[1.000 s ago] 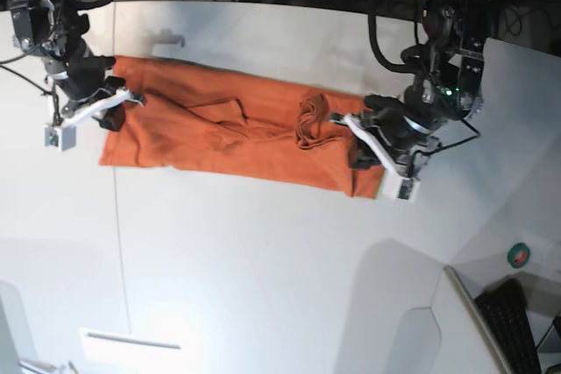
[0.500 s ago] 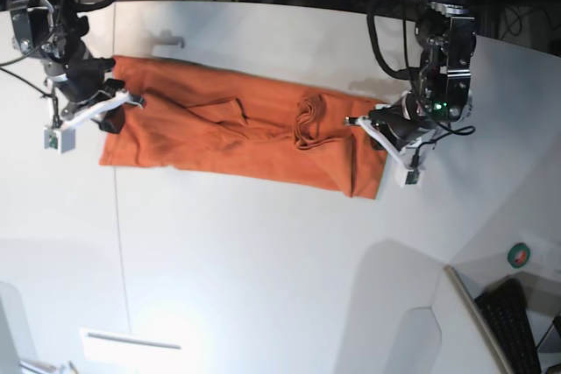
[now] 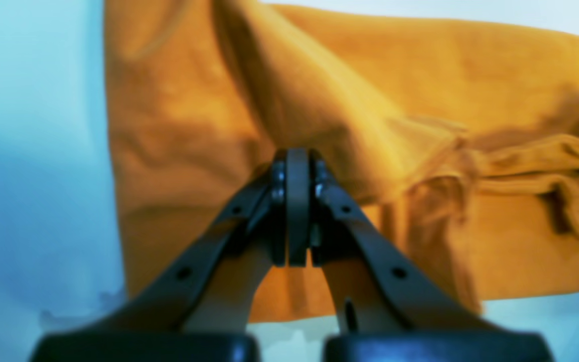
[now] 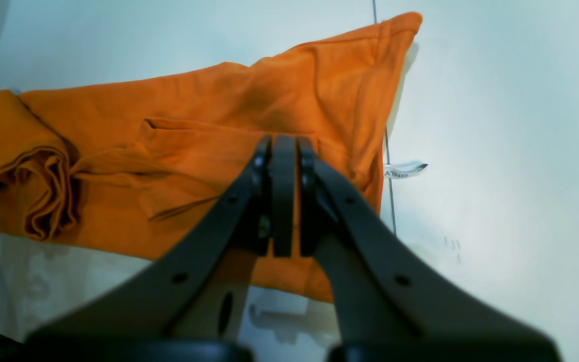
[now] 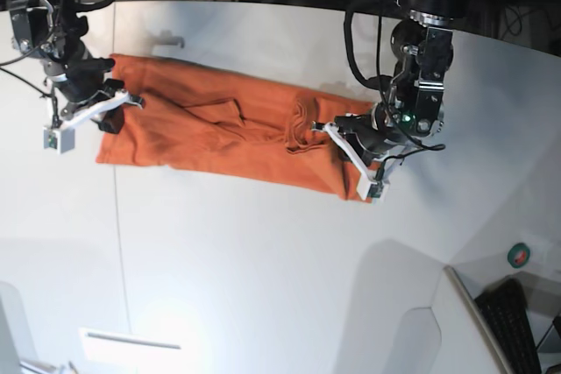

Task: Layout the t-shirt on the table in an organized manner, then fold the t-shirt properly
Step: 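Grasp the strip end with the left gripper and fold it inward, then release the fabric and move the left gripper back over the strip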

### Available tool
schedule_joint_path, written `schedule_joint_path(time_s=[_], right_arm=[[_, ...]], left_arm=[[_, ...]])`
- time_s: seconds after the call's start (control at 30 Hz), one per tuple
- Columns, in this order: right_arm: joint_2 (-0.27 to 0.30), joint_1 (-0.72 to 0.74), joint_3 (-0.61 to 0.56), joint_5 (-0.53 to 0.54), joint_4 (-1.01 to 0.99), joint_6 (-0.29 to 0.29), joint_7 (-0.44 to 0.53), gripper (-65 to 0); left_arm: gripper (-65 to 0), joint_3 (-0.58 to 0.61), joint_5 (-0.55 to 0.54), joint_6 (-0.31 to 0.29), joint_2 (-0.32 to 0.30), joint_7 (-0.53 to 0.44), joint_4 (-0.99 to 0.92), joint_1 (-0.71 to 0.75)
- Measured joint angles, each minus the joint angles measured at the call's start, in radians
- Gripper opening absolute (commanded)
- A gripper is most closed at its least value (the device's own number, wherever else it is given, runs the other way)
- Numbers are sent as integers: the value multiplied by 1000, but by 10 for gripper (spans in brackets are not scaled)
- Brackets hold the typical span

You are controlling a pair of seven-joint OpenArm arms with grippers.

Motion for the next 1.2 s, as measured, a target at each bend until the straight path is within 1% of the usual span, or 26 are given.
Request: schedule_joint_path(time_s=[0.07,0.13,0.23,0.33,0.37,0.5,0.53,0.6,0.67,0.73,0.8,0.87,0.93,0.97,1.03,1.1,1.13,1.2], right_arm=[[0,0,1,0,0,0,0,-650],[0,0,1,0,0,0,0,-650],[0,0,1,0,0,0,0,-650],[1,5,1,0,0,0,0,-650],[1,9,1,0,0,0,0,-650],[3,13,1,-3,0,0,1,-650],[2,13,1,-3,0,0,-1,-650],[2,13,1,-3,0,0,0,-650],[2,14,1,-3,0,0,-1,-650],[3,10,3,-3,0,0,0,-650],[2,11,2,-3,0,0,-1,-650],[2,10,3,-3,0,0,1,-650],[2,11,3,-3,0,0,0,-650],[2,11,3,-3,0,0,0,-650],[2,14,2,-3,0,0,0,-650],[2,18,2,-3,-1,0,-1,-650],[3,20,2,-3,-1,0,0,-650],[3,28,2,-4,-1,0,0,-650]], left_arm=[[-650,0,-2,0,-1,-1,-6,-13],[-650,0,-2,0,13,0,-6,-21],[-650,3,0,0,49,6,-13,-49],[-650,4,0,0,89,3,-41,-107],[-650,13,-1,0,101,-1,-56,-126],[-650,124,-4,2,116,-8,-154,-190],[-650,140,-4,4,128,-4,-169,-198],[-650,141,-3,3,161,3,-163,-203],[-650,130,-4,-1,173,7,-111,-203],[-650,109,-3,-3,161,0,-12,-185],[-650,81,-13,-4,111,-19,92,-141],[-650,52,6,5,55,-2,153,-81],[-650,37,60,8,11,60,183,-38],[-650,34,83,8,6,91,190,-24],[-650,40,109,6,11,110,190,-19],[-650,55,130,2,26,98,177,-22],[-650,58,129,-10,34,92,154,-24],[-650,58,132,-7,42,105,98,-32]])
